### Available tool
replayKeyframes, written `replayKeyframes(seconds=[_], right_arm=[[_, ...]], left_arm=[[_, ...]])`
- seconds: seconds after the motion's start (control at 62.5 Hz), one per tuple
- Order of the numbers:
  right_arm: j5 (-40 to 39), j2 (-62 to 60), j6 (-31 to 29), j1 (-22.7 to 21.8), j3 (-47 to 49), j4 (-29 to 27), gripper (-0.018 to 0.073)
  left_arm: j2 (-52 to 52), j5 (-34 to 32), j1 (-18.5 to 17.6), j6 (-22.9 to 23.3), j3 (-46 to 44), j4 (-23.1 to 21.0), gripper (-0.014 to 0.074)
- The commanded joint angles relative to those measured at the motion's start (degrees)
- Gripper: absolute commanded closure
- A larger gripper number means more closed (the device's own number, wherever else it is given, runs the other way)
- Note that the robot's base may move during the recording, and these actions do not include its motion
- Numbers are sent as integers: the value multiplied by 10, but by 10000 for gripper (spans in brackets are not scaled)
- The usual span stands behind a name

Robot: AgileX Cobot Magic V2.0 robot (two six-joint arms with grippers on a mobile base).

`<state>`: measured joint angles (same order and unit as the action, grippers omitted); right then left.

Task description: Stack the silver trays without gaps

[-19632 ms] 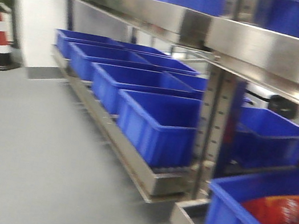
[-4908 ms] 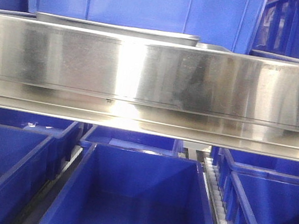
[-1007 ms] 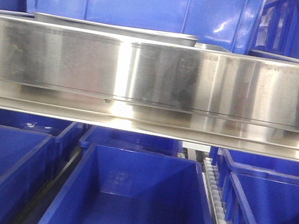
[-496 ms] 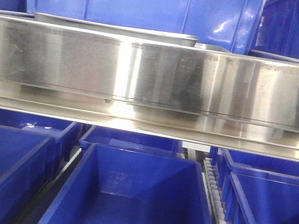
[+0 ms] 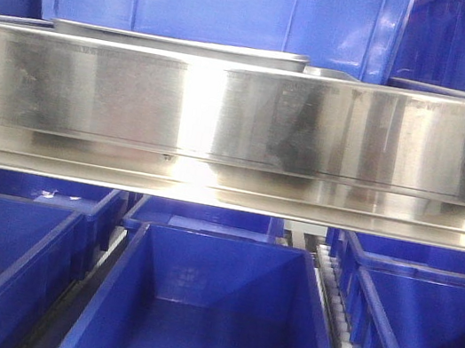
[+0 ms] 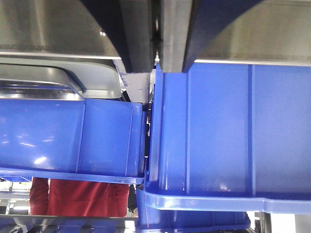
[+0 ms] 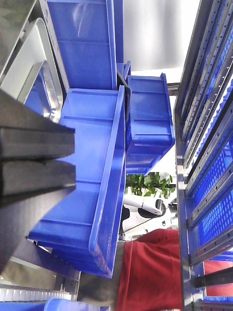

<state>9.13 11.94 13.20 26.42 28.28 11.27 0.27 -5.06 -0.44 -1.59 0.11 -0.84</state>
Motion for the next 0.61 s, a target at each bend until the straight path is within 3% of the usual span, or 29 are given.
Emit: replayKeyframes(seconds=[0.0,0.592], right_arm=[[-5,-2,-3,1,0,2,637],[-1,-5,-3,-12,0,2,637]], left_arm=[[-3,-8,2,3,-1,3,609],[-3,-8,2,3,-1,3,609]])
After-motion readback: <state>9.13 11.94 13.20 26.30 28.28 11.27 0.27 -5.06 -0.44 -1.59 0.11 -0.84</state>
